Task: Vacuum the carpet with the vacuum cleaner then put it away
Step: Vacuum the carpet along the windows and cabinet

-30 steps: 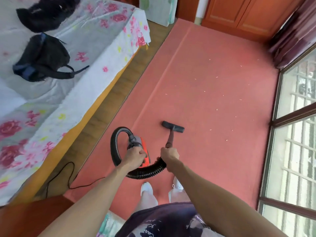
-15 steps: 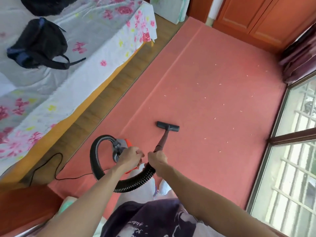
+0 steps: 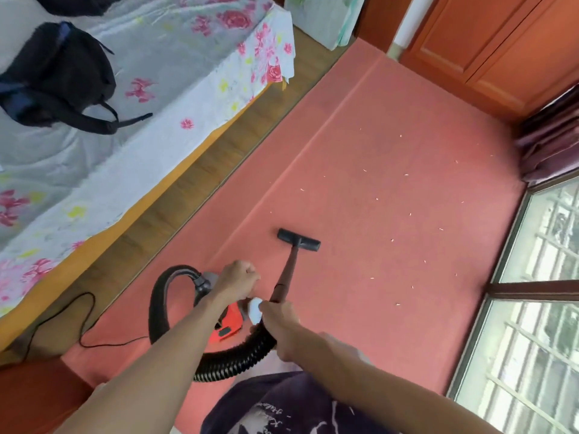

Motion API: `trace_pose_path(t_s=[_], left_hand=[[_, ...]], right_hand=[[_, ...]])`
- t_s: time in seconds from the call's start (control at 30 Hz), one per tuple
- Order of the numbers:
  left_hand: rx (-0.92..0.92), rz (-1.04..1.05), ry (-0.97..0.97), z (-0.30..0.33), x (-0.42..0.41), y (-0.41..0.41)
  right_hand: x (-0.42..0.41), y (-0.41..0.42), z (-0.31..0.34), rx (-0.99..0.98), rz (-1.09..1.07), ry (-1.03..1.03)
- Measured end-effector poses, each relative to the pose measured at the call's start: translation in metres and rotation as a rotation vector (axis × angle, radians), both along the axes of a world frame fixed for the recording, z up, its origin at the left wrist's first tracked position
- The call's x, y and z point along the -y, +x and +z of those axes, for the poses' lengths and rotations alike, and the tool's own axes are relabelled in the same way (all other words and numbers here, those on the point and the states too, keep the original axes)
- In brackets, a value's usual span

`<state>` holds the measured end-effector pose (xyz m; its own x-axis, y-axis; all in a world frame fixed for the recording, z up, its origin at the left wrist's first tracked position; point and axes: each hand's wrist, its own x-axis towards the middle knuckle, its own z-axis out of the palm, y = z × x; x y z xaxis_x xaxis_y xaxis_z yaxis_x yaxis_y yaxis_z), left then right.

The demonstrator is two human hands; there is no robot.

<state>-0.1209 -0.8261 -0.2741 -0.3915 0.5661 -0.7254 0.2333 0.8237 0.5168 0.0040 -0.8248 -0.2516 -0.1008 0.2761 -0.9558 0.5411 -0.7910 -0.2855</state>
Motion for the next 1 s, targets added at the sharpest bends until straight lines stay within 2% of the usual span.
trace_pose_path(t_s=[0.1,0.23,0.3,0.4,0.57,0.7,0.87,0.97,1.0], left_hand=[[0.044,0.026,-0.008,0.005,-0.016,0.001],[0.033,-0.028,-0.035,0.011,-0.029,-0.001],[-0.014,0.02,-0.032,0.014,-0.034,-0.01],[-0.045,0.144,0.004,0.024,-0.035,-0.017],[-0.064,0.156,0.0,0.028,-0.031,0.003],[-0.058,0.173,-0.036,0.016,-0.019,0.02],[0.014,0.099,-0.081,0.008,-0.01,0.031],[0.062,0.034,-0.094,0.005,-0.007,0.031],[0.072,0.005,-0.09,0.005,-0.006,0.03]], right_hand=[[0.008,-0.015,0.004,-0.069,0.027,-0.103],[-0.006,-0.04,0.01,-0.144,-0.204,-0.18],[-0.016,-0.043,0.009,-0.186,-0.229,-0.189],[-0.04,-0.035,0.006,-0.11,-0.308,-0.202],[-0.087,0.011,-0.013,-0.022,-0.395,-0.172],[-0.095,0.03,-0.015,0.012,-0.284,-0.174],[-0.034,0.033,-0.01,-0.021,-0.184,-0.251],[0.031,0.042,-0.088,0.095,-0.021,-0.166],[0.054,0.041,-0.128,0.075,0.014,-0.218]])
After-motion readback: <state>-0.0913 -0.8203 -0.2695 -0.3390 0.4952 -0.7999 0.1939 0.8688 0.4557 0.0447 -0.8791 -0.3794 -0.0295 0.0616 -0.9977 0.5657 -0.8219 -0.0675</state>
